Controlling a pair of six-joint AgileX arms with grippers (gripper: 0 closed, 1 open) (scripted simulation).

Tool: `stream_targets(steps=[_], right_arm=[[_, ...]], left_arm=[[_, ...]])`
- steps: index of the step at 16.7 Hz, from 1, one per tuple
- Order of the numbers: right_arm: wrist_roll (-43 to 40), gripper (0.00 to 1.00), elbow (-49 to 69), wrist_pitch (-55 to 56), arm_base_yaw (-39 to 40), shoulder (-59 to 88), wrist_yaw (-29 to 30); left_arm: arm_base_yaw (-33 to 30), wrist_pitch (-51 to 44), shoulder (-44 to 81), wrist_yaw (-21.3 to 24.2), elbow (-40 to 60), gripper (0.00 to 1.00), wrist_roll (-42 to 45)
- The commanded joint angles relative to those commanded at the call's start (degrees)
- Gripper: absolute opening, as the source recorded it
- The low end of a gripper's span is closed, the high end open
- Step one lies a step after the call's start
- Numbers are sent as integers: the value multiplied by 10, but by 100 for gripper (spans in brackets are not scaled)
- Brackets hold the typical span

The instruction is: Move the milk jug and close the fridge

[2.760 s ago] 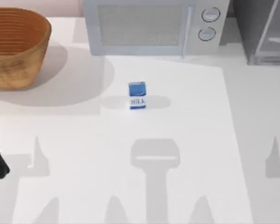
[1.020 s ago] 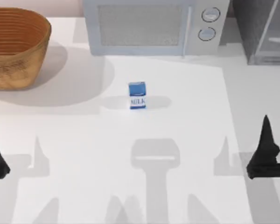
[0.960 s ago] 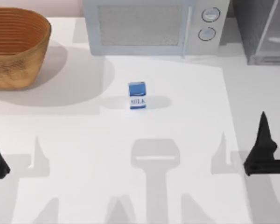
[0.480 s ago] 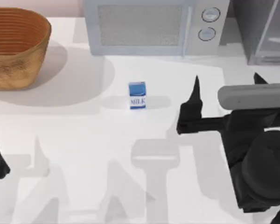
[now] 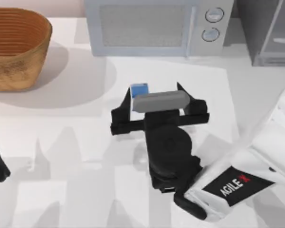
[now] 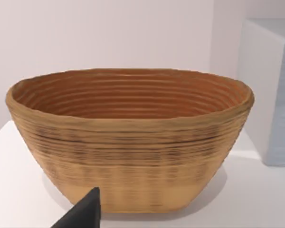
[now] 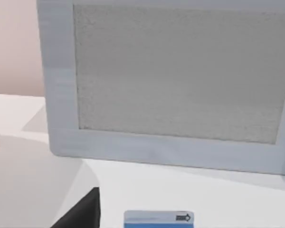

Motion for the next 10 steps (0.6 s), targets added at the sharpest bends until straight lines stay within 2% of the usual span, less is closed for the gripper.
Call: stream_targets(steps=[5, 10], right_arm=[[2, 100, 102, 60, -11, 148, -17], [2, 100, 114, 67, -13, 165, -20]], left_arm=[[0, 0, 0, 0, 0, 100, 0], [0, 0, 0, 0, 0, 100, 0]])
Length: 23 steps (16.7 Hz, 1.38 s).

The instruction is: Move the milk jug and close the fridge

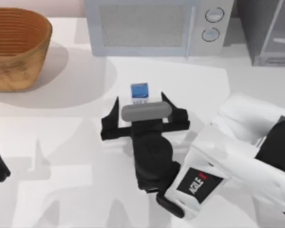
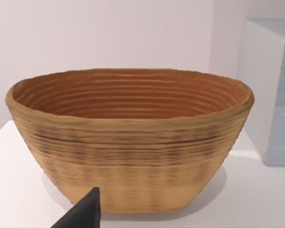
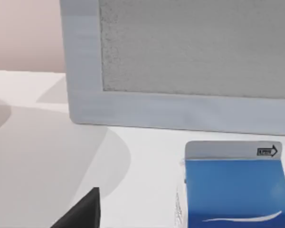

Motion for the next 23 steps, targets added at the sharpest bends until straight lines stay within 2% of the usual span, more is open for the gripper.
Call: stream_targets(steps=[13, 23], right_arm=[[-1, 100, 82, -53, -39, 28, -38], [-1, 25, 82, -53, -39, 28, -38]], left_arm=[[0, 0, 0, 0, 0, 100, 0], [0, 0, 0, 0, 0, 100, 0]])
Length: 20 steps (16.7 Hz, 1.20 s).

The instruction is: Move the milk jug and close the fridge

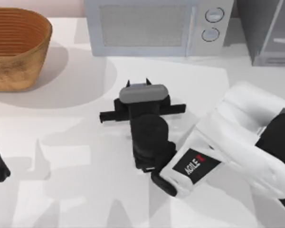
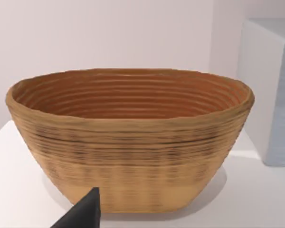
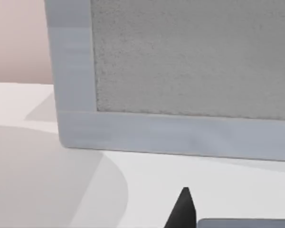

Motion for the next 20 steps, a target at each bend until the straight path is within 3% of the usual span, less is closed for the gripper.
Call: stream_targets(steps=[3, 4, 20], right_arm=[[0, 2, 0, 0, 0, 0, 0], [0, 0, 0, 0, 0, 0, 0], [1, 0, -16, -42, 2, -58, 0]], left_arm=[[0, 0, 0, 0, 0, 100, 0], [0, 0, 0, 0, 0, 100, 0], [0, 0, 0, 0, 0, 100, 0]])
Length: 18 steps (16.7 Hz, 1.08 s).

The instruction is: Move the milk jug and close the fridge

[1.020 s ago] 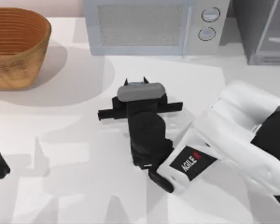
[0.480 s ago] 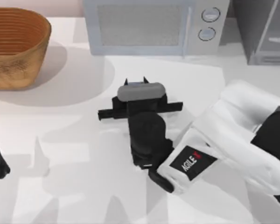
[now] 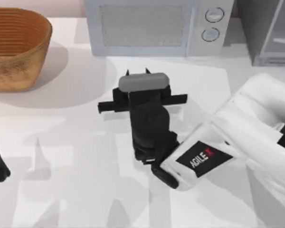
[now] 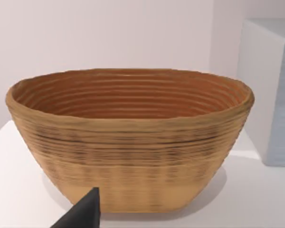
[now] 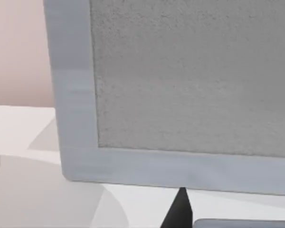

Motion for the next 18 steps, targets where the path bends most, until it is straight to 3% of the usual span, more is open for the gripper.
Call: stream_targets(steps=[4, 7, 18], right_arm=[[1, 0, 1, 1, -1, 1, -1], [2, 0, -36, -7, -39, -35, -38], [1, 0, -380, -45, -391, -457, -332]], left_arm=[[0, 0, 0, 0, 0, 100, 0], [0, 0, 0, 0, 0, 100, 0], [0, 0, 0, 0, 0, 100, 0]])
